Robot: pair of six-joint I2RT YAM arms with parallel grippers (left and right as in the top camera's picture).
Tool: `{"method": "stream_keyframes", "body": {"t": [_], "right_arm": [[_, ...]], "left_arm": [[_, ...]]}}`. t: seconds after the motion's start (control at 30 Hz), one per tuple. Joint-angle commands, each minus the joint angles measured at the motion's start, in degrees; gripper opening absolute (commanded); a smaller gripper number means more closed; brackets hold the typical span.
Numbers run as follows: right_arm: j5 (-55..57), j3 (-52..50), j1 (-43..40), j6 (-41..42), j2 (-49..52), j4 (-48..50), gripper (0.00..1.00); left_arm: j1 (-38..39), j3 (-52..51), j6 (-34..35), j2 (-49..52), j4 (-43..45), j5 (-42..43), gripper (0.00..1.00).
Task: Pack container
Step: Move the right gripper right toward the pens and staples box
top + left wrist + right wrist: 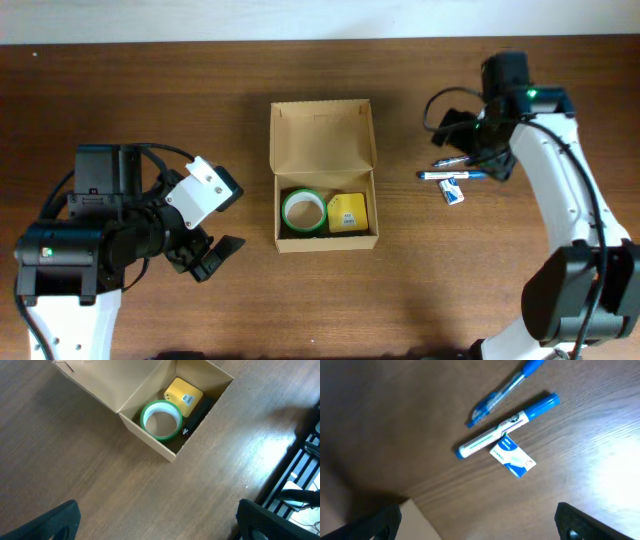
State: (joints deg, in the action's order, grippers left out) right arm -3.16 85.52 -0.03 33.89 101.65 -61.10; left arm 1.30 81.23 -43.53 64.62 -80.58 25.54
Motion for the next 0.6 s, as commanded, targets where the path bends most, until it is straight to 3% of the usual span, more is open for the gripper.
{"method": "stream_keyframes", "body": {"t": [0.0, 0.3, 0.57], "right_arm": [[0.2, -4.9, -0.5, 7.8, 0.2, 2.9, 0.99], [2.6, -15.8, -0.5, 12.0, 0.2, 12.6, 1.00], [4.0, -18.0, -0.5, 15.1, 1.9, 15.3, 0.97]], "left_arm": [[-0.3, 1.0, -0.8, -0.1, 0.0, 1.0, 1.00], [-0.3, 1.0, -0.8, -0.1, 0.0, 1.0, 1.00], [-0.3, 1.0, -0.8, -0.1, 0.0, 1.0, 1.00]]}}
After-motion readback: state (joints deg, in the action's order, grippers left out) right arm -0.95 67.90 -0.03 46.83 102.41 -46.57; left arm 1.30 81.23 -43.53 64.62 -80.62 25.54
